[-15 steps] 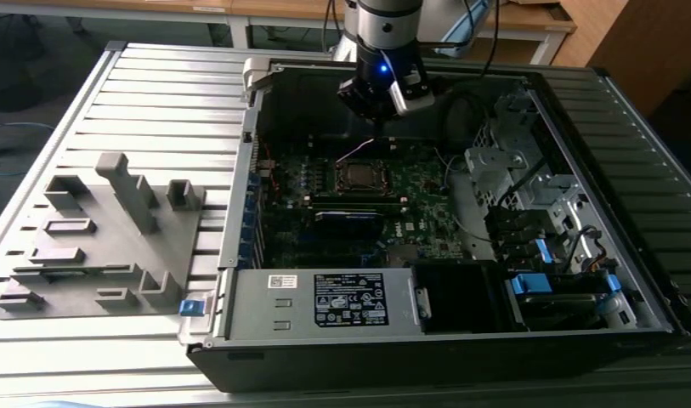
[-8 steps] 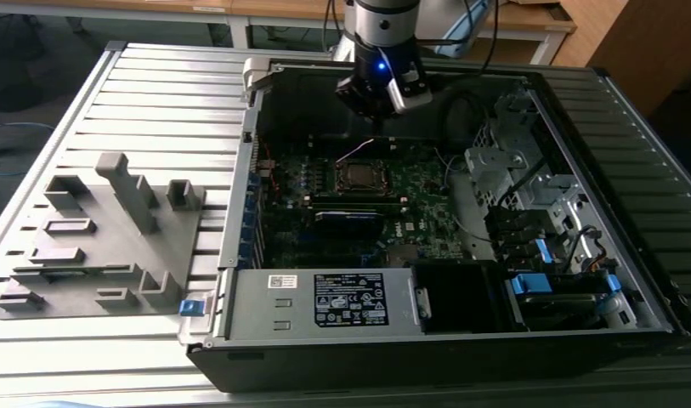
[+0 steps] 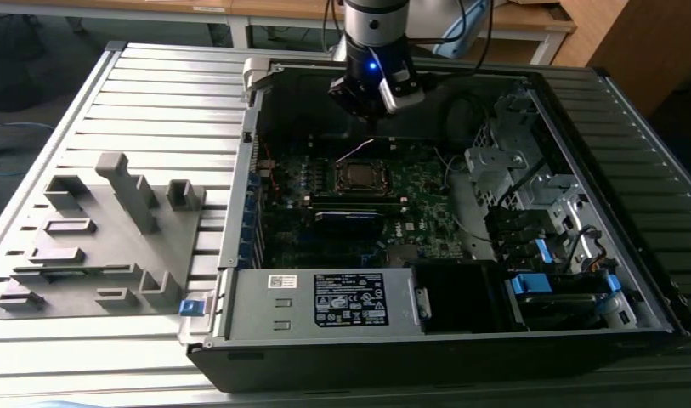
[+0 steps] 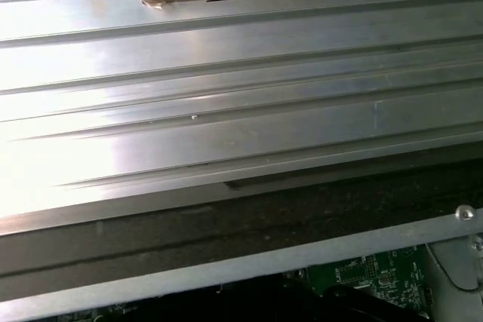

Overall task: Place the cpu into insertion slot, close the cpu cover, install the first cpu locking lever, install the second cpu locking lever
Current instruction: 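Install the first cpu locking lever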

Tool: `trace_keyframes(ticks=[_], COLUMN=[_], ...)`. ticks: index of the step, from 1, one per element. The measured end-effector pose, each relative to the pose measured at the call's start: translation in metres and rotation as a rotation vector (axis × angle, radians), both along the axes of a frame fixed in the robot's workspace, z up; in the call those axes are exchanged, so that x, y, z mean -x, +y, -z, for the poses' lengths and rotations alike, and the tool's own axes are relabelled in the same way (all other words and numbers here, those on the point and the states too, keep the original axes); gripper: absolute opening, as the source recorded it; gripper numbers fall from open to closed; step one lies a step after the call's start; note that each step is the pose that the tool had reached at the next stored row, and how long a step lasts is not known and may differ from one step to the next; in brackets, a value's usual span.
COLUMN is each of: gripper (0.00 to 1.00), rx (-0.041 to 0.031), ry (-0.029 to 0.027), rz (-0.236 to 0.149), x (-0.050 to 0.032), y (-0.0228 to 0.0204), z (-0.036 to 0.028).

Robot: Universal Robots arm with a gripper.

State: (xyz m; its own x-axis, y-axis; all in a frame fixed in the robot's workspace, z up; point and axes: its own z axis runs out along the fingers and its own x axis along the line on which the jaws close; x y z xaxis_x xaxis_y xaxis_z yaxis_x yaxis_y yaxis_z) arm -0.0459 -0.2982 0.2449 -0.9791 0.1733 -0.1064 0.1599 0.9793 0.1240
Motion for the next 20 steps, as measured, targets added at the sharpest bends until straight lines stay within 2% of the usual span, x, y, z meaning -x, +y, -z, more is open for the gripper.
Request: trace_keyframes(ticks=[3,11,20], gripper=[0.11,0.11,0.11], rx=[0.0005,0.002,0.0021], ry=[-0.0036,-0.0087,-0.0135], rz=[0.0,0.0,0.0], x=[0.0041,0.0105,0.0111], y=[-0.0003,-0.0041,-0.0074], z=[0.0,0.0031,0.0184])
